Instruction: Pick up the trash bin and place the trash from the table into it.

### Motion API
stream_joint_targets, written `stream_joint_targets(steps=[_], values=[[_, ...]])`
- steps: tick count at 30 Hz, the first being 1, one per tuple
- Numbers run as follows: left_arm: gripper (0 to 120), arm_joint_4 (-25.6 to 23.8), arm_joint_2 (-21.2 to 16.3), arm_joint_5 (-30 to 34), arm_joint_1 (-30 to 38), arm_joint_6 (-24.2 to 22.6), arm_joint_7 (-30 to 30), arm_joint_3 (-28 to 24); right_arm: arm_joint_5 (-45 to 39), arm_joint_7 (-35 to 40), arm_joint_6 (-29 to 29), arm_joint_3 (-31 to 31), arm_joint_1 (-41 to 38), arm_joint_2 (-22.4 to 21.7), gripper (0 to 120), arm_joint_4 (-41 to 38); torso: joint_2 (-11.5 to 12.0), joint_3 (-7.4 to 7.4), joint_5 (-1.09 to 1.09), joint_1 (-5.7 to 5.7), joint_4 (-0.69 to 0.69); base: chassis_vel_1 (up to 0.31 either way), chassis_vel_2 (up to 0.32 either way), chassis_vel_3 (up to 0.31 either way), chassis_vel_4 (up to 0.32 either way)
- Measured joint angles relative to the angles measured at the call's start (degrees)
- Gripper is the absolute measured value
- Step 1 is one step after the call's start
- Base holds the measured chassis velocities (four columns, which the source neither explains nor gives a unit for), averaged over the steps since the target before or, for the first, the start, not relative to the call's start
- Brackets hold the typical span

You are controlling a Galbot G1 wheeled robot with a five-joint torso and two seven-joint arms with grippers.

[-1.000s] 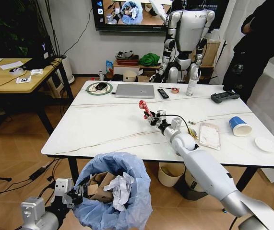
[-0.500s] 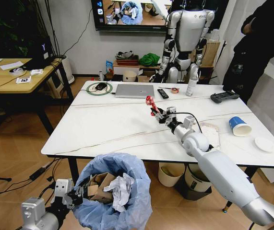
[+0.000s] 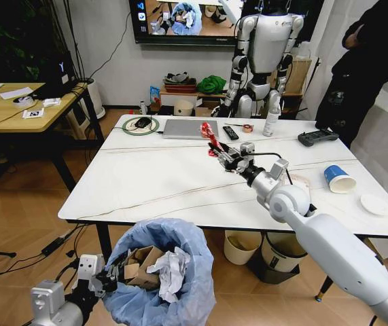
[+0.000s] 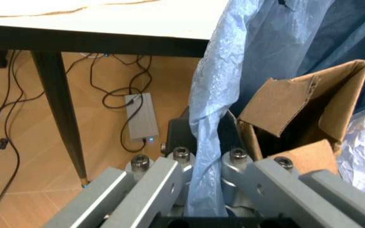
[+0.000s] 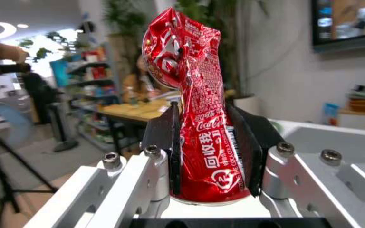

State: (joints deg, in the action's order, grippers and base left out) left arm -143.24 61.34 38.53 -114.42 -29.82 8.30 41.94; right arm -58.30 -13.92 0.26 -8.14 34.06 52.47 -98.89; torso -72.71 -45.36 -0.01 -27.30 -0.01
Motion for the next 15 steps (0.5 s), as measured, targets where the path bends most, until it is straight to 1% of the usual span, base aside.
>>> stream_joint_targets(steps=[4, 5, 7, 10, 13, 15], values=[[0, 0.0, -0.39, 0.05, -0.46, -0.03, 0.02, 0.07, -2.68, -1.44, 0.46, -4.65, -3.33, -0.01, 23, -2.96, 0.0, 0.0, 0.0, 0.0, 0.0, 0.0, 0.0, 0.0, 0.0], [0, 0.0, -0.39, 0.05, -0.46, -0.03, 0.02, 0.07, -2.68, -1.44, 0.46, -4.65, -3.33, -0.01, 23, -2.96, 0.0, 0.0, 0.0, 0.0, 0.0, 0.0, 0.0, 0.0, 0.0], [0, 0.0, -0.52, 0.11, -0.63, -0.06, 0.02, 0.13, -4.3, -1.92, 0.59, -6.7, -5.05, 0.4, 23, -4.18, 0.0, 0.0, 0.0, 0.0, 0.0, 0.0, 0.0, 0.0, 0.0], [0, 0.0, -0.48, 0.27, -0.4, -0.2, 0.09, 0.22, -7.0, -3.31, 1.66, -11.61, -8.48, 1.41, 23, -5.41, 0.0, 0.0, 0.0, 0.0, 0.01, 0.0, 0.0, 0.0, 0.0], [0, 0.0, -0.52, 0.39, -0.31, -0.28, 0.15, 0.32, -8.24, -4.27, 2.6, -14.46, -10.54, 2.04, 23, -5.8, 0.0, 0.0, -0.01, 0.0, 0.01, 0.0, 0.0, 0.0, 0.0], [0, 0.0, -0.76, 0.65, -0.25, -0.39, 0.23, 0.55, -9.32, -6.44, 3.6, -17.68, -12.77, 2.77, 23, -6.0, 0.0, 0.0, -0.01, 0.0, 0.02, 0.0, 0.0, 0.0, 0.0]])
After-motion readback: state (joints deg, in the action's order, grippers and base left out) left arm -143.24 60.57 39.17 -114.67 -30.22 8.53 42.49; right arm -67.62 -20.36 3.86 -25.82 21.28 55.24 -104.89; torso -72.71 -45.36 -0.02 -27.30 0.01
